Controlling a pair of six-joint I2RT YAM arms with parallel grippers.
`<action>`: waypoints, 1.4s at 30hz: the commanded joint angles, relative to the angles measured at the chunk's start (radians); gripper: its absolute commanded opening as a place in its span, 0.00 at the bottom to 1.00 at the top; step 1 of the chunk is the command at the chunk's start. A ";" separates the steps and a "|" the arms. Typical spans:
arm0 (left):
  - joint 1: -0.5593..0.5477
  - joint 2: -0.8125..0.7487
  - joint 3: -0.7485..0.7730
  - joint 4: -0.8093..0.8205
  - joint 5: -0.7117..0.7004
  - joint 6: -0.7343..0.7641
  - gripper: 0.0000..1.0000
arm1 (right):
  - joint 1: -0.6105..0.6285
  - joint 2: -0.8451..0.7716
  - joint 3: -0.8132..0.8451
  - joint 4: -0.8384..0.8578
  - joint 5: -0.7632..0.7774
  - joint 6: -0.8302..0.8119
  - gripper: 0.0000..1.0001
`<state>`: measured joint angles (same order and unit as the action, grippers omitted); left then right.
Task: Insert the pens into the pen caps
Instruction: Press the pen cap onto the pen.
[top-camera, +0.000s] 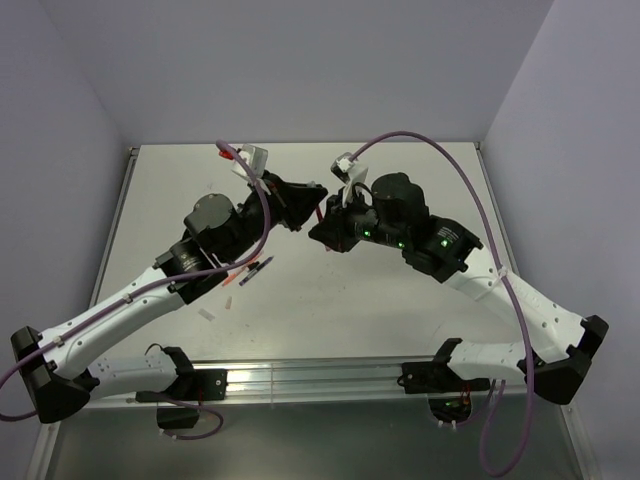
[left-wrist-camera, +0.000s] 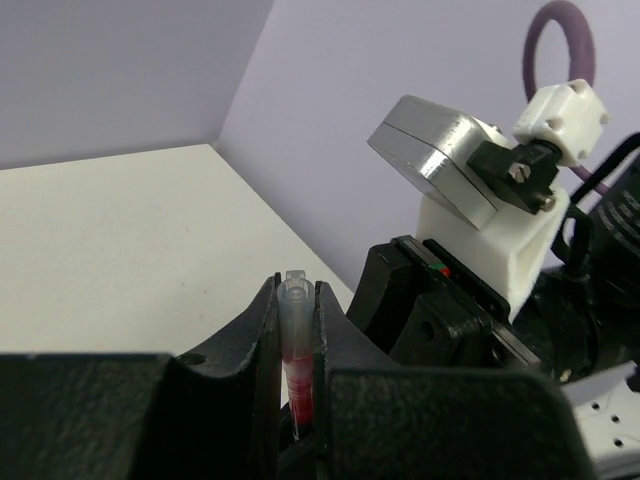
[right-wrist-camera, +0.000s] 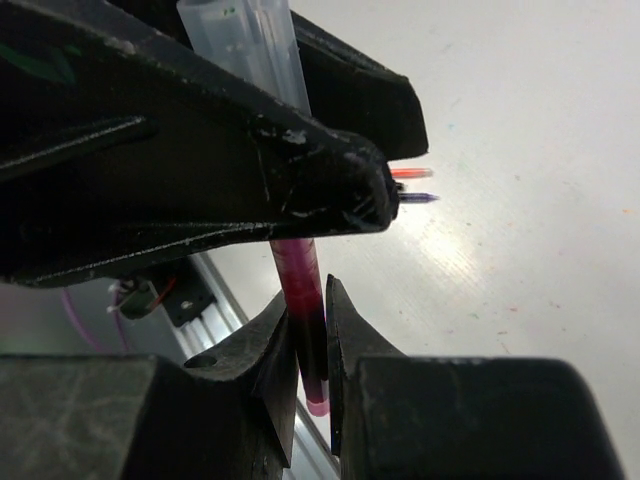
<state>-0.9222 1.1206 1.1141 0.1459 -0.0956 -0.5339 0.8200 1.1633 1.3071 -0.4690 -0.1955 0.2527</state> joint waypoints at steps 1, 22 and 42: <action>-0.044 -0.021 -0.069 -0.200 0.374 0.009 0.00 | -0.070 -0.072 0.049 0.386 0.064 0.077 0.00; 0.042 -0.054 -0.126 -0.034 0.783 -0.012 0.00 | -0.341 -0.183 -0.198 0.744 -0.470 0.364 0.00; -0.067 -0.001 -0.099 -0.066 0.482 -0.074 0.00 | -0.262 -0.122 -0.028 0.506 -0.211 0.243 0.00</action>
<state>-0.8810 1.0908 1.0592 0.3565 0.1993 -0.5945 0.5789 1.0241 1.1278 -0.1417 -0.7979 0.4717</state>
